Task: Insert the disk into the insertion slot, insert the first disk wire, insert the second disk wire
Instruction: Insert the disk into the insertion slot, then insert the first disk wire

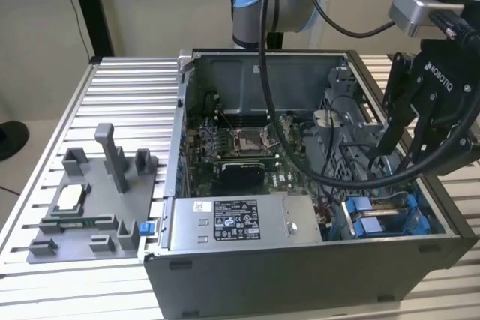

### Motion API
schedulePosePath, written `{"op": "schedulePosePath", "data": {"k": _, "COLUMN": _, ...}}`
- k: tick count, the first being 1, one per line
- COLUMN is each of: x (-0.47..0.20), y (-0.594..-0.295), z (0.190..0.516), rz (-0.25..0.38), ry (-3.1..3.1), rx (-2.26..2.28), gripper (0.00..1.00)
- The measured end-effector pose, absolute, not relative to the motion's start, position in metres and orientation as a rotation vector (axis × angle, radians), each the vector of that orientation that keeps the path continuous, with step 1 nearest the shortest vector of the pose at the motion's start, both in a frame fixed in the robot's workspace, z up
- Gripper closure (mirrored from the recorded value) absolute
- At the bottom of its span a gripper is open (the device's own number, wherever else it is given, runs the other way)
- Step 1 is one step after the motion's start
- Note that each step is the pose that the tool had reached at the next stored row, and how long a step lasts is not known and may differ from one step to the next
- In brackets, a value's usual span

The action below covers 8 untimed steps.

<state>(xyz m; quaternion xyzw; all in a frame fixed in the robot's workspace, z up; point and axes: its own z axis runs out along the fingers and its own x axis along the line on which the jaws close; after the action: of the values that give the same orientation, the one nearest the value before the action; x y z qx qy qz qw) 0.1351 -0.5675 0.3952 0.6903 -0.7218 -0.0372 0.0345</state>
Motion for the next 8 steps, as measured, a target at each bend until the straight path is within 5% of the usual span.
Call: {"op": "schedulePosePath", "data": {"k": 8, "x": 0.1418, "y": -0.5664, "z": 0.3942, "rz": -0.218, "ry": -2.236, "rx": 2.146, "gripper": 0.00}}
